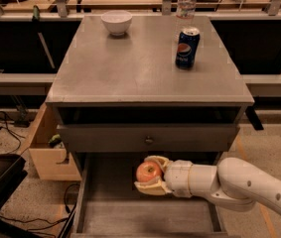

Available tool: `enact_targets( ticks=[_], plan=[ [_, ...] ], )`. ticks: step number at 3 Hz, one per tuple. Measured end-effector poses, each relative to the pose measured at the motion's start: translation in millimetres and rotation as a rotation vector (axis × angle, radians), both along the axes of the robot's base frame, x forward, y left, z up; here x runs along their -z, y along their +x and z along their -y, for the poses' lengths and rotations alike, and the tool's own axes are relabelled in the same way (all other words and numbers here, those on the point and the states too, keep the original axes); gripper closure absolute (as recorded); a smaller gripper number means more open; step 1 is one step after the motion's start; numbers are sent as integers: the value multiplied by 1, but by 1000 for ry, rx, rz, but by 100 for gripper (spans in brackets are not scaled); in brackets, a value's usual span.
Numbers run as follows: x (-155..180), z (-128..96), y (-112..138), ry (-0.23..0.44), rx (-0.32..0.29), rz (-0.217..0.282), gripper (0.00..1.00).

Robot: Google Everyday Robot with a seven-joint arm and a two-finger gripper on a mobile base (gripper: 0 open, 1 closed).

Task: Place apple into middle drawer

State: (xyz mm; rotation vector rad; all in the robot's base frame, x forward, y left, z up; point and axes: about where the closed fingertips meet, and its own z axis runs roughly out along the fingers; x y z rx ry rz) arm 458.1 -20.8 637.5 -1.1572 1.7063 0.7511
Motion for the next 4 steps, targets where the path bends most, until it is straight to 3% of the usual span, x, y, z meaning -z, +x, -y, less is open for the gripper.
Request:
enact_targets(
  ticks=[1, 2, 3, 4],
  plan=[
    [56, -5, 11, 60, -154, 8, 100],
    [130, -19, 10, 128, -279, -86, 100],
    [190, -40, 3, 183, -371, -184, 100],
    [189, -40, 3, 182, -371, -182, 100]
  ],
)
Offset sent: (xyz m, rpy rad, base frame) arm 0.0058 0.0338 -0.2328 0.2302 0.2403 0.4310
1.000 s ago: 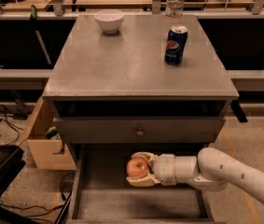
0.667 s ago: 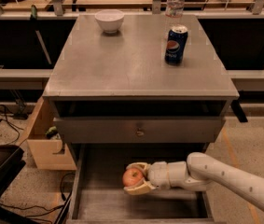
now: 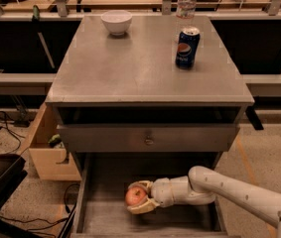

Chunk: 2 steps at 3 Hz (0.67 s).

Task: Place apple into middle drawer

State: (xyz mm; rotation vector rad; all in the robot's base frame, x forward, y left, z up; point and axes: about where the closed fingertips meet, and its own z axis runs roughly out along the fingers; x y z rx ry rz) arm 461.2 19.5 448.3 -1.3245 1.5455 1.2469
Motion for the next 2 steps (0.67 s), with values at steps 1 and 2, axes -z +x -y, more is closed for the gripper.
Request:
enact_targets(
  ticks=[1, 2],
  plan=[
    [8, -8, 1, -43, 19, 11, 100],
    [31, -22, 6, -124, 27, 28, 100]
  ],
)
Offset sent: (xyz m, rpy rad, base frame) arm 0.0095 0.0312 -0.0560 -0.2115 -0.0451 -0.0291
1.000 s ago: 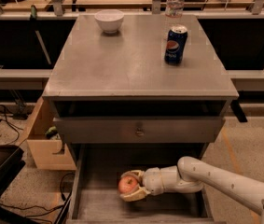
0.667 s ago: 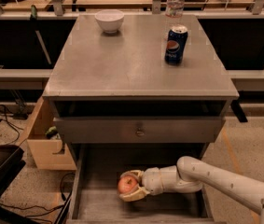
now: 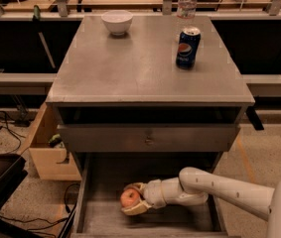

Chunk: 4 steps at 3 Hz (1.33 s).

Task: Place apple into middle drawer

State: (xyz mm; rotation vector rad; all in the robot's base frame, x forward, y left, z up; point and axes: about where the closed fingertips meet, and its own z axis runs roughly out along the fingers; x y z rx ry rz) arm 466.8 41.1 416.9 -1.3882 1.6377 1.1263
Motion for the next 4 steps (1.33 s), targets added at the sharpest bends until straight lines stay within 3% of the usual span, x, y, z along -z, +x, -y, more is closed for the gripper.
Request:
enact_targets(
  ticks=[1, 2, 4],
  plan=[
    [0, 0, 0, 0, 1, 0, 100],
    [0, -2, -1, 2, -2, -1, 83],
    [0, -5, -2, 5, -8, -4, 37]
  ],
)
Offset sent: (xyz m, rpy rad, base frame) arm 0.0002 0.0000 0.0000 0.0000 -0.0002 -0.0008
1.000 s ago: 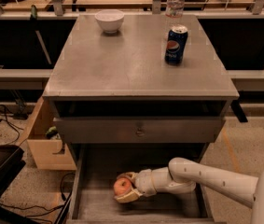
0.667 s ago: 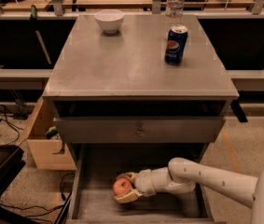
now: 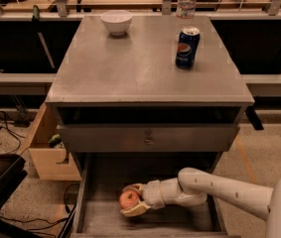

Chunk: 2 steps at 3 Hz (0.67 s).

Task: Place apple into middle drawer

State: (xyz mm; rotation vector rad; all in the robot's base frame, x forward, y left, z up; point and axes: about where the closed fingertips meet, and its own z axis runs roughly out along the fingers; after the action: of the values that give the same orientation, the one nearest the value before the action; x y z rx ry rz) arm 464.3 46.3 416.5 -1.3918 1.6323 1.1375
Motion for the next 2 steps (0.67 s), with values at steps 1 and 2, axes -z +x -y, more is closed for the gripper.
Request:
enact_targets(
  ticks=[1, 2],
  plan=[
    [0, -2, -1, 2, -3, -1, 13],
    [0, -4, -2, 3, -6, -3, 0]
  ],
)
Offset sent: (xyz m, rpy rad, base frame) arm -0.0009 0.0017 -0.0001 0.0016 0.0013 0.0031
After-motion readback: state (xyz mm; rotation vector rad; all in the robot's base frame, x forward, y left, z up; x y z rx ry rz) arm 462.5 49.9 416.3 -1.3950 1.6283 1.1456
